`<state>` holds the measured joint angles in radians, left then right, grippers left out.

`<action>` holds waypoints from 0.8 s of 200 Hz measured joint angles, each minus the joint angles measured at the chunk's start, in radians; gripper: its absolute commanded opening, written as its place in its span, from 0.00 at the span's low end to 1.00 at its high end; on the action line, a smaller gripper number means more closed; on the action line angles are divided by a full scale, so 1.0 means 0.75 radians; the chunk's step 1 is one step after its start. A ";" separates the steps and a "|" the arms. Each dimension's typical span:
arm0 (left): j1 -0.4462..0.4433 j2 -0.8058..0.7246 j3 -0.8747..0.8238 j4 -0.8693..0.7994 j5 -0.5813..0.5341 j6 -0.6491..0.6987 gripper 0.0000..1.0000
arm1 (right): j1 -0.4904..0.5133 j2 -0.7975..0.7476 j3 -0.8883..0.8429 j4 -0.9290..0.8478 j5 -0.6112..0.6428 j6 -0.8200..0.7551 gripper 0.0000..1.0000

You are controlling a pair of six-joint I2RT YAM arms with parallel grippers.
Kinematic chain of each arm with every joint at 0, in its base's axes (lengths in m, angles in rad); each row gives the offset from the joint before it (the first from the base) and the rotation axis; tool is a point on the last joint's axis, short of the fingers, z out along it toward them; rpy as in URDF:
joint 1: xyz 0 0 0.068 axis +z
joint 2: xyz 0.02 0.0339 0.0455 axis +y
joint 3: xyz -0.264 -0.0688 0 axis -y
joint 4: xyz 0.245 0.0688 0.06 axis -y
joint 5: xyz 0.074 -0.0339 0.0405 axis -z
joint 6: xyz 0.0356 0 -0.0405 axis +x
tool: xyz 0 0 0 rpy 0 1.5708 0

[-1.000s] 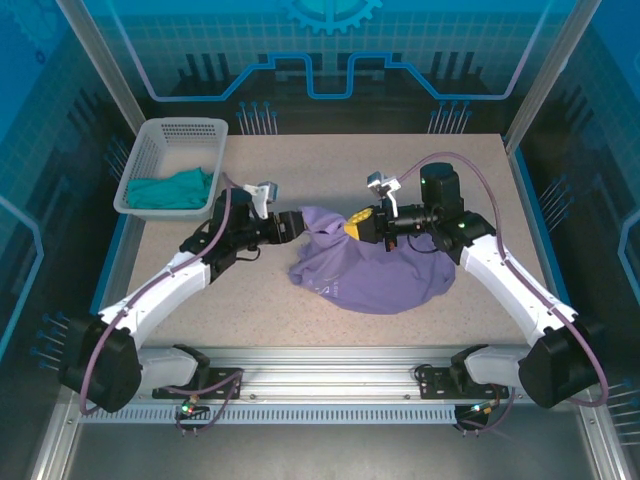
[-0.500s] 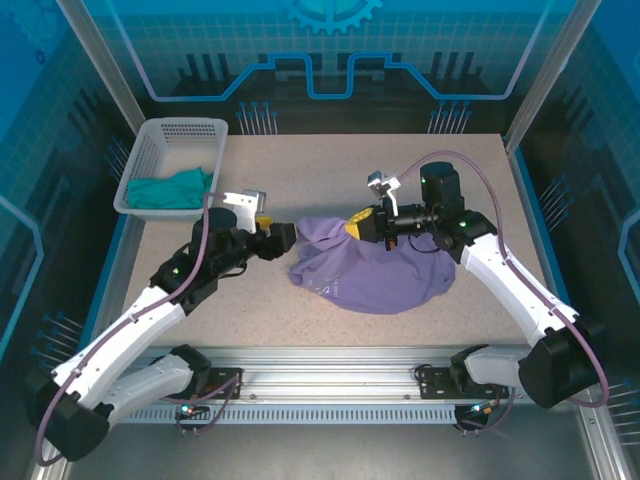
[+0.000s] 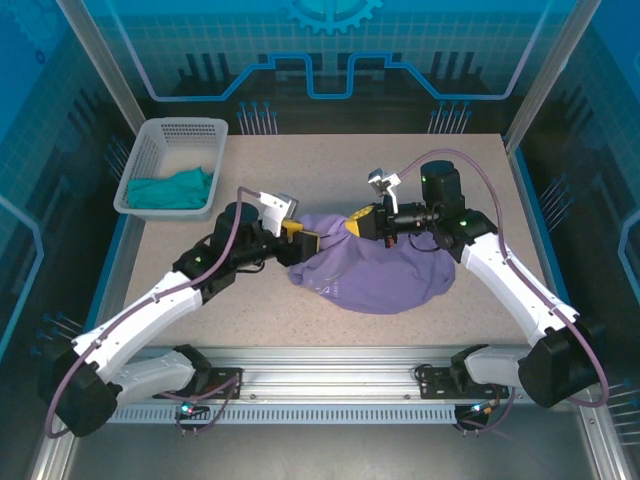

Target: Fold the inside-out t-shirt

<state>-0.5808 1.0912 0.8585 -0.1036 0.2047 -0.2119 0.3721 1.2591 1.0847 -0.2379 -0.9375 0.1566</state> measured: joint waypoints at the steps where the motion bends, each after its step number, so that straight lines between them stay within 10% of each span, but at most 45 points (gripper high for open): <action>1: 0.000 0.002 0.001 0.001 0.000 0.002 0.59 | 0.000 0.000 0.000 0.000 0.001 0.000 0.00; 39: 0.000 0.110 0.064 0.006 0.020 0.012 0.43 | -0.001 0.000 0.000 -0.001 0.008 -0.001 0.00; 84: 0.000 0.180 0.098 0.006 0.057 0.005 0.00 | -0.001 -0.001 0.000 -0.004 0.020 -0.010 0.00; 160: 0.037 0.155 0.131 0.015 0.428 -0.190 0.00 | -0.003 -0.012 0.013 -0.109 0.328 -0.074 0.06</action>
<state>-0.5533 1.2076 0.9565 -0.0921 0.5259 -0.3542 0.3698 1.2503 1.0946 -0.3195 -0.6914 0.1013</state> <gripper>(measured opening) 0.053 0.050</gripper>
